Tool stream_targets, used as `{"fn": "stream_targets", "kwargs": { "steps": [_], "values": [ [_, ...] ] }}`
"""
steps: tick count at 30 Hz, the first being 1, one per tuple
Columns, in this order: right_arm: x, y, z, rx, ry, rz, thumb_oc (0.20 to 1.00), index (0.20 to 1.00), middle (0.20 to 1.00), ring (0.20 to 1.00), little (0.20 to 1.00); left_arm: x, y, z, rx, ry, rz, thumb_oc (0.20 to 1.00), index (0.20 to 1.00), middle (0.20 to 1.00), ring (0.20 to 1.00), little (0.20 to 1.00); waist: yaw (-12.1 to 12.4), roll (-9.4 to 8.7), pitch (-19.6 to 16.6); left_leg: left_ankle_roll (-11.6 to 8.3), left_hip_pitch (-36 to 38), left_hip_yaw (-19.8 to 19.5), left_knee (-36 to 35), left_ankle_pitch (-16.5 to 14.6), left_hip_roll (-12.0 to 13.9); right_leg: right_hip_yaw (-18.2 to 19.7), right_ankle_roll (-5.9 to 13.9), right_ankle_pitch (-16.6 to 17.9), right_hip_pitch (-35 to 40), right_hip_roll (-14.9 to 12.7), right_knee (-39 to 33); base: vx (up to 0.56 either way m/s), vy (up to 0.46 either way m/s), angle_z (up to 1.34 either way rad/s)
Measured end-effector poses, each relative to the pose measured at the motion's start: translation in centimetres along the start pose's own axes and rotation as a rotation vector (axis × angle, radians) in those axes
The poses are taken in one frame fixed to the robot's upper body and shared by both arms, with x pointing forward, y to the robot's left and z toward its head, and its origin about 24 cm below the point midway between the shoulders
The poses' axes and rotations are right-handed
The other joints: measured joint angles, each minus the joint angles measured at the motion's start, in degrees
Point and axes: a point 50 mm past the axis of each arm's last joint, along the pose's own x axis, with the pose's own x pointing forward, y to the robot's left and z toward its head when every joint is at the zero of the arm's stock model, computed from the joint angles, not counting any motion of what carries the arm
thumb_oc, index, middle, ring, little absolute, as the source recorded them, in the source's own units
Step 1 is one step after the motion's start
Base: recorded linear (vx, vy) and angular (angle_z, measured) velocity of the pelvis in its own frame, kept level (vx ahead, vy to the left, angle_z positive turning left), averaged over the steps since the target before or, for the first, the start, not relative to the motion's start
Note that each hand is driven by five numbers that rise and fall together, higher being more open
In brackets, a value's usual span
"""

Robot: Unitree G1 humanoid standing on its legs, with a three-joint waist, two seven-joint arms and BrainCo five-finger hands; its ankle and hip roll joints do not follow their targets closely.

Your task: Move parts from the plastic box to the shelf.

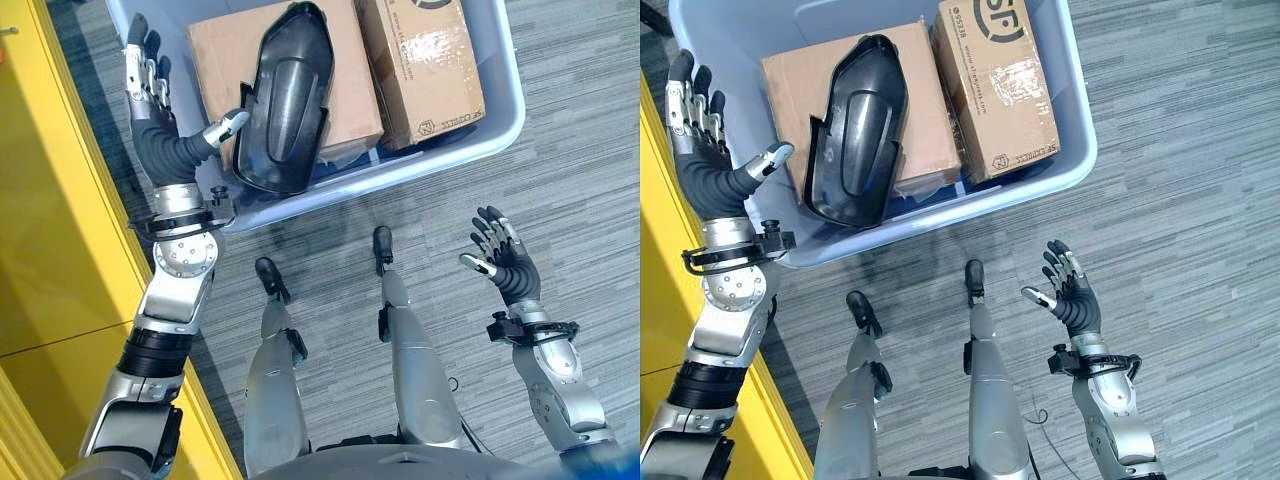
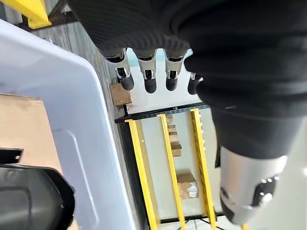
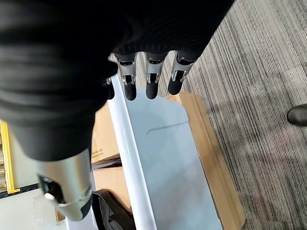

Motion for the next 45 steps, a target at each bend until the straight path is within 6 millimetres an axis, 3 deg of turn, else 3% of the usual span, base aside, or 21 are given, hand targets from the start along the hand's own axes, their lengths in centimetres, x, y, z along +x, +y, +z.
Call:
{"fn": "stream_targets", "kwargs": {
  "steps": [6,21,30,45],
  "values": [
    [0.0,0.4,-0.1,-0.001,-0.001,0.005,1.000,1.000,1.000,1.000,1.000,-0.4,-1.0,-3.0,0.072,0.140,0.031,1.000,1.000,1.000,1.000,1.000,-0.36,0.14,0.44,0.00,-0.15,-0.16,0.00,0.01,-0.01,-0.14,0.00,0.00,-0.02,0.04,0.00,0.00,0.000,0.00],
    [0.0,0.4,-0.1,-0.001,0.001,-0.019,1.000,1.000,1.000,1.000,1.000,0.3,-1.6,-4.8,0.185,0.211,0.075,1.000,1.000,1.000,1.000,1.000,-1.77,-0.70,1.37,0.00,-0.90,-0.06,0.00,0.01,0.02,-0.09,0.00,0.00,-0.87,0.11,0.01,0.00,0.000,0.00],
    [0.0,0.8,-0.4,-0.011,0.021,0.011,1.000,1.000,1.000,1.000,1.000,0.2,-1.1,-8.3,0.325,0.367,0.098,1.000,1.000,1.000,1.000,1.000,-2.81,-1.82,1.93,0.00,-1.07,-0.01,0.00,0.00,0.00,-0.05,0.03,-0.03,-1.06,0.11,-0.01,0.00,0.000,0.00],
    [0.4,1.9,-0.3,-0.002,0.012,0.037,1.000,1.000,1.000,1.000,1.000,3.8,-2.1,-8.9,0.373,0.400,0.185,1.000,1.000,1.000,1.000,1.000,-3.78,-2.47,2.21,0.00,-2.94,-0.05,0.01,-0.01,-0.06,0.15,0.03,0.02,-2.94,0.15,0.01,0.00,0.000,0.00]
  ]
}}
